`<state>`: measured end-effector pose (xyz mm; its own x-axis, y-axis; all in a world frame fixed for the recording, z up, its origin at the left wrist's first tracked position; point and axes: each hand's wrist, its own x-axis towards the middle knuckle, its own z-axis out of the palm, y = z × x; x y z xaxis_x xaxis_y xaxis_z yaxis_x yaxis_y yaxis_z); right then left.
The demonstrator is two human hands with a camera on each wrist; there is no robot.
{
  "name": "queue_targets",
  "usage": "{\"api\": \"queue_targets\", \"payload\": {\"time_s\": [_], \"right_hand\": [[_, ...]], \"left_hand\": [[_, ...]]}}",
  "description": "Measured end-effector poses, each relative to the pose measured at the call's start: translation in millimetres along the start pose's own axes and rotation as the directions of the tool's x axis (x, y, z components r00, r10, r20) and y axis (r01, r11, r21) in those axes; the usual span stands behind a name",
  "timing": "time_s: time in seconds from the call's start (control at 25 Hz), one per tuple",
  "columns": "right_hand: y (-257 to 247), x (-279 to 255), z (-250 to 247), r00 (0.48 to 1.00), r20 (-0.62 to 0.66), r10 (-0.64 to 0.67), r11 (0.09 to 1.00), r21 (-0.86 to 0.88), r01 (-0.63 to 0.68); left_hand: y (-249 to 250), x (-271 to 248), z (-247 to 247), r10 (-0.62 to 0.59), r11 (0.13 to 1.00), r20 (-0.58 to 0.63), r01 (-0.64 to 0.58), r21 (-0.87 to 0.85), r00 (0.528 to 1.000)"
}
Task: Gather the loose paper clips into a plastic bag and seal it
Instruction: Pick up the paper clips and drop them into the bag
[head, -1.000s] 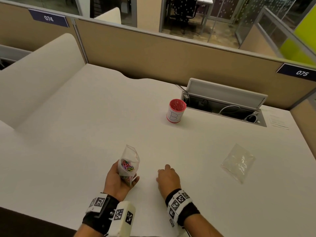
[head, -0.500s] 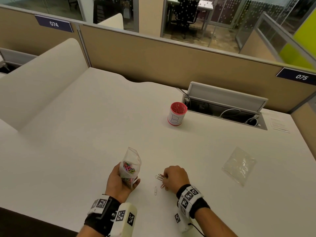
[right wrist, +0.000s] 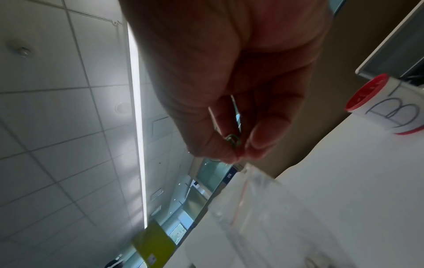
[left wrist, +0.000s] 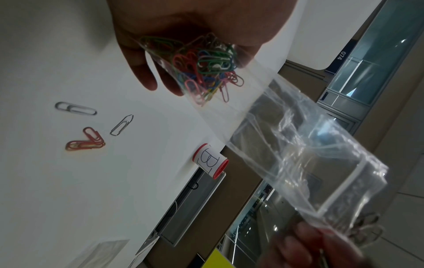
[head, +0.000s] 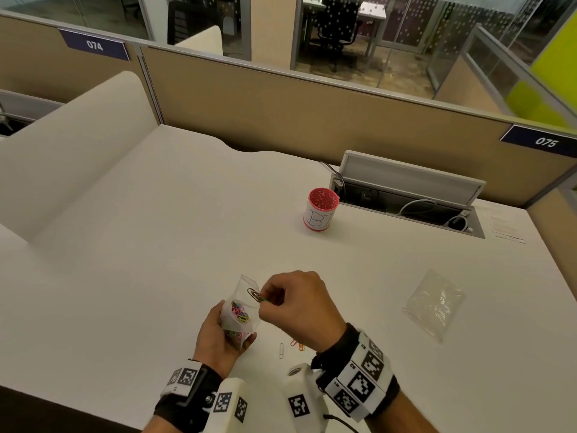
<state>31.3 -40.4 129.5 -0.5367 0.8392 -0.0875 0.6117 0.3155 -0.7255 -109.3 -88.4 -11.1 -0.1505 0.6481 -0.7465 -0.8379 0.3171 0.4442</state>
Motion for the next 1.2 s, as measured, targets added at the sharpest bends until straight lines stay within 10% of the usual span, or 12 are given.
{"api": "queue_targets", "payload": {"time_s": [0.56, 0.76, 1.2], "right_hand": [[39, 8, 8, 0.986, -0.067, 0.152, 0.965, 0.224, -0.133], [118, 9, 41, 0.940, 0.122, 0.320, 0.925, -0.253, -0.282], [135, 1, 94, 0.953, 0.120, 0.278, 0.854, -0.486, -0.188]], "left_hand": [[4, -3, 0, -0.035, 0.998, -0.002, 0.035, -0.043, 0.999], [8, -2, -1, -0.018, 0.999, 0.005, 0.018, -0.048, 1.000], [9, -4, 1, -0.006, 0.998, -0.005, 0.006, -0.061, 1.000]]}}
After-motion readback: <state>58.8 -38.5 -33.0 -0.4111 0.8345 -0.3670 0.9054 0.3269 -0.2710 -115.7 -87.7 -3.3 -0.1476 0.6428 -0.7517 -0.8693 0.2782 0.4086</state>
